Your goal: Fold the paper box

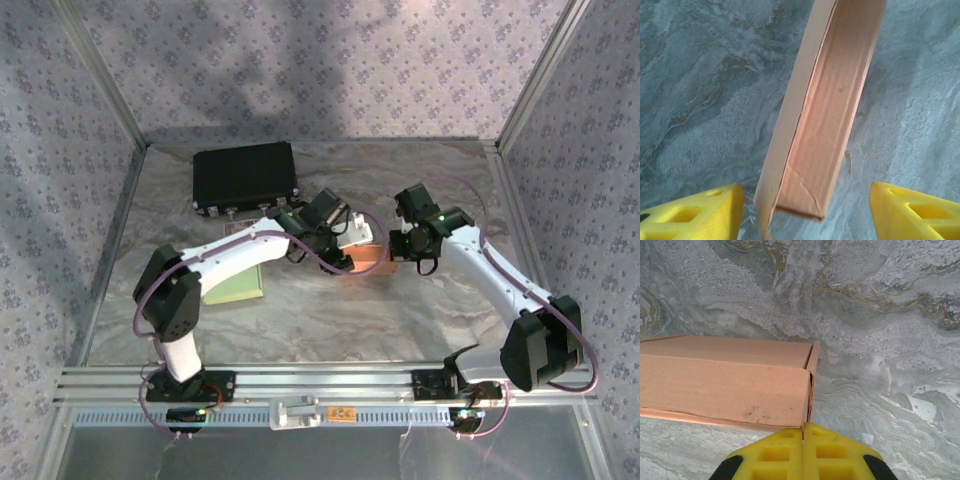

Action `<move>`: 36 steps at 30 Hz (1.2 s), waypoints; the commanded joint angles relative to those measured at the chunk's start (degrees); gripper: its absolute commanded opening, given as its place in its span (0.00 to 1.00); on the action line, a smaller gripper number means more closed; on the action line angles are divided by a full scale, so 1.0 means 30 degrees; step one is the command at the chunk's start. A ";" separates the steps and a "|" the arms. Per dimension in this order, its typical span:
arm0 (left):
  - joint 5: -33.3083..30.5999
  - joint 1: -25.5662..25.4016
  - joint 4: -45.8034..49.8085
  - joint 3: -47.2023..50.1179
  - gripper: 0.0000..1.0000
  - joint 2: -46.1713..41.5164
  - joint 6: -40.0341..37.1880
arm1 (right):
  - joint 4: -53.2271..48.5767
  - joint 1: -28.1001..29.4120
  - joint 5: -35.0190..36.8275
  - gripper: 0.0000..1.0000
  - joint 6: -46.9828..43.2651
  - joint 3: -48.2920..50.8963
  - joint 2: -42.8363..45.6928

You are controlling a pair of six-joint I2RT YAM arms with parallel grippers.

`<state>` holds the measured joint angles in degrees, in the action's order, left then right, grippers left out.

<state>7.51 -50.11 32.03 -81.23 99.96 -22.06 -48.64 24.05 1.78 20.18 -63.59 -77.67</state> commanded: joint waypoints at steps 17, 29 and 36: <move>0.3305 0.2147 0.3624 -0.1520 0.50 -0.0515 0.7807 | -0.1423 0.0090 -0.0345 0.00 0.0665 -0.1411 -0.1418; 0.1136 0.1768 0.4453 -0.2346 0.41 0.0919 0.6784 | -0.1474 -0.0093 -0.0551 0.00 0.0629 -0.2010 -0.1443; 0.0572 0.1648 0.4393 -0.2914 0.33 0.1569 0.6622 | -0.1409 -0.0108 -0.0651 0.00 0.0632 -0.2003 -0.1463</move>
<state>10.70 -44.71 43.90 -87.68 103.63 -1.08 -51.44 23.99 0.40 21.28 -67.92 -81.69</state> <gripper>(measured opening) 0.334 0.052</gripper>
